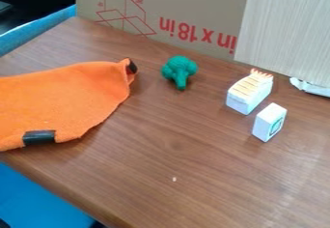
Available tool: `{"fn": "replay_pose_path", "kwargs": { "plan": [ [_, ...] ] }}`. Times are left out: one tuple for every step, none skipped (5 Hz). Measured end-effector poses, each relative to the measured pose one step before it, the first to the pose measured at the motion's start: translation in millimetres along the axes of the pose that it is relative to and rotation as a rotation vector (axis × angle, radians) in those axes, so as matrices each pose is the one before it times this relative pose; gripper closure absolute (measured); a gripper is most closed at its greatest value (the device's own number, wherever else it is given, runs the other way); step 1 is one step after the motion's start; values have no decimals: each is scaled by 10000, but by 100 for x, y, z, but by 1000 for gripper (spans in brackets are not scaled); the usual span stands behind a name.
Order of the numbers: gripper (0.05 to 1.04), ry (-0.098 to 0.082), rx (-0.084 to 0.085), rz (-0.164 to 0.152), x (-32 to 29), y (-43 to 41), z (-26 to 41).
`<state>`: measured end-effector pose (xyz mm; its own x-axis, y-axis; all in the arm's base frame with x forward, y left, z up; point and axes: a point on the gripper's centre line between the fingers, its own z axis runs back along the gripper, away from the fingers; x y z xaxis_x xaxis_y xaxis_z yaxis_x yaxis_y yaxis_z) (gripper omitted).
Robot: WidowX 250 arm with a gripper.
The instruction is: Fold the cloth from bottom left to top right
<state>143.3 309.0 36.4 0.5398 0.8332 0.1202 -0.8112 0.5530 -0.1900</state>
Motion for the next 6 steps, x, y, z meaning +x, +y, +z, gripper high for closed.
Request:
{"fn": "replay_pose_path", "kwargs": {
  "plan": [
    [695, 164, -309, -32, -226, -705, 66],
    [903, 19, -239, 53, -429, -891, 1211],
    [999, 213, -83, 221, -431, -1179, 1244],
    [1010, 444, 72, 461, -149, -1026, 1093],
    [1011, 277, -24, 270, -174, -1905, 1372],
    [1011, 312, -68, 30, -578, -2463, 637]
  ]
}}
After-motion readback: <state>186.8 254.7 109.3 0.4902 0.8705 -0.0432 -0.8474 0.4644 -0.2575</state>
